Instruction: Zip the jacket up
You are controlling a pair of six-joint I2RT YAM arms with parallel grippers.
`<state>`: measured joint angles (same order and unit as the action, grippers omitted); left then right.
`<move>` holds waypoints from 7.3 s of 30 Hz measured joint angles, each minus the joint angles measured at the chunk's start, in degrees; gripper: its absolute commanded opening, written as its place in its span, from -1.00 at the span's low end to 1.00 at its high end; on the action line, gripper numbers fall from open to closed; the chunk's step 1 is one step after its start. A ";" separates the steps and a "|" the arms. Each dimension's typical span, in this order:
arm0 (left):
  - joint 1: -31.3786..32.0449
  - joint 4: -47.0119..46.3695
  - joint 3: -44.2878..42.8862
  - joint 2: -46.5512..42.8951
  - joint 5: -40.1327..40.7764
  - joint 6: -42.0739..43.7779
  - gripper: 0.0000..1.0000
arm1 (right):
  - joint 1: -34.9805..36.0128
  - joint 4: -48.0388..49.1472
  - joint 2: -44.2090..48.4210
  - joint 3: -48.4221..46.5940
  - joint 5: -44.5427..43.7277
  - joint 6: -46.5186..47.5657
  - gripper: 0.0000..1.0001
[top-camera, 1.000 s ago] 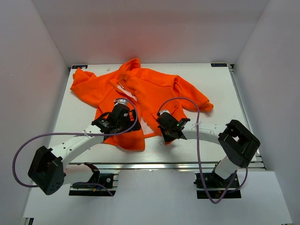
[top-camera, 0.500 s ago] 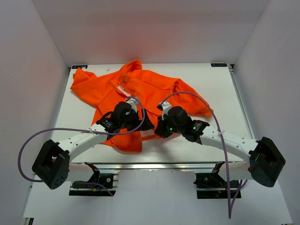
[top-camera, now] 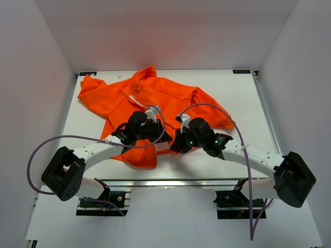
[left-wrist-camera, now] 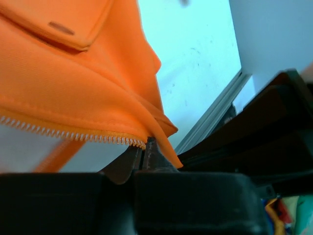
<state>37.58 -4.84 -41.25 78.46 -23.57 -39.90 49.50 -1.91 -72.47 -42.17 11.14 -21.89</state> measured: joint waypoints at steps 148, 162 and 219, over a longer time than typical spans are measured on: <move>12.83 44.78 -7.37 10.21 31.50 -5.77 0.24 | -5.99 -8.66 3.21 5.09 2.45 -5.66 -1.00; 14.93 46.51 -10.97 14.10 33.29 -8.04 -0.80 | -5.99 -8.76 5.62 5.55 0.57 -5.07 -1.00; 13.35 8.17 -1.95 -21.97 24.20 11.21 -1.00 | -15.72 14.69 -1.55 -4.33 37.57 3.67 -1.00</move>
<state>50.94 3.33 -43.20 56.49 0.62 -28.69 33.78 12.78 -74.02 -46.50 48.71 -18.22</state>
